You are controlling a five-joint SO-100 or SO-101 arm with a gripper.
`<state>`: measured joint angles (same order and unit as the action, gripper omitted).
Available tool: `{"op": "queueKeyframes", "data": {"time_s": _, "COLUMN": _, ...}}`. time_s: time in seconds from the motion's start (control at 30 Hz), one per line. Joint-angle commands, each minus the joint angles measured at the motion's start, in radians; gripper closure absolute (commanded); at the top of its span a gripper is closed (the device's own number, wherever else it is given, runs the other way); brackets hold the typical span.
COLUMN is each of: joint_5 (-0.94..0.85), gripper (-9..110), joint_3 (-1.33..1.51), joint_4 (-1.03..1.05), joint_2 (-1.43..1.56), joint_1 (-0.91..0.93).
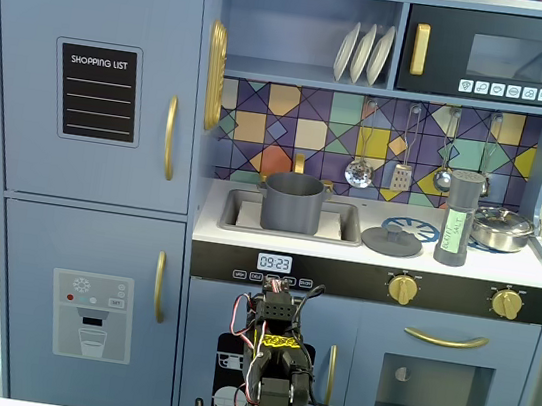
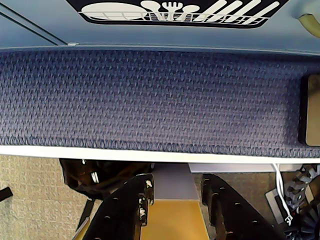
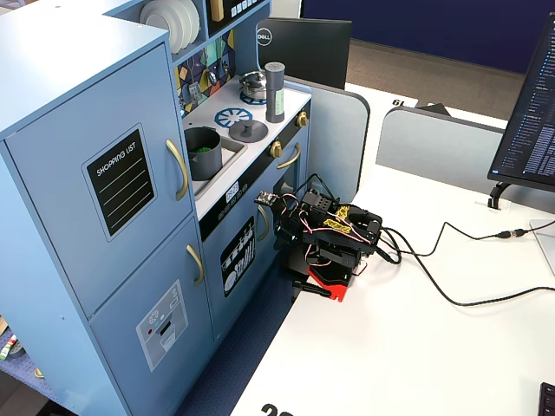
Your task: Put salt in the gray recipient
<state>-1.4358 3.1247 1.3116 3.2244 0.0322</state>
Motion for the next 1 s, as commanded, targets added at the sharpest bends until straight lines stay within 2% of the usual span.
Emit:
{"op": "queueKeyframes", "data": {"time_s": 0.0, "joint_5": -0.044, "gripper": 96, "joint_3": -0.008, "joint_4": 0.008, "joint_2": -0.005, "joint_1": 0.009}}
{"op": "queueKeyframes", "data": {"time_s": 0.83, "joint_5": -0.046, "gripper": 96, "joint_3": -0.008, "joint_4": -0.012, "joint_2": -0.005, "joint_1": 0.029}}
{"op": "queueKeyframes", "data": {"time_s": 0.9, "joint_5": 0.020, "gripper": 101, "joint_3": -0.012, "joint_4": -0.051, "joint_2": -0.005, "joint_1": 0.081}}
{"op": "queueKeyframes", "data": {"time_s": 0.97, "joint_5": 0.021, "gripper": 101, "joint_3": -0.032, "joint_4": -0.061, "joint_2": -0.005, "joint_1": 0.160}}
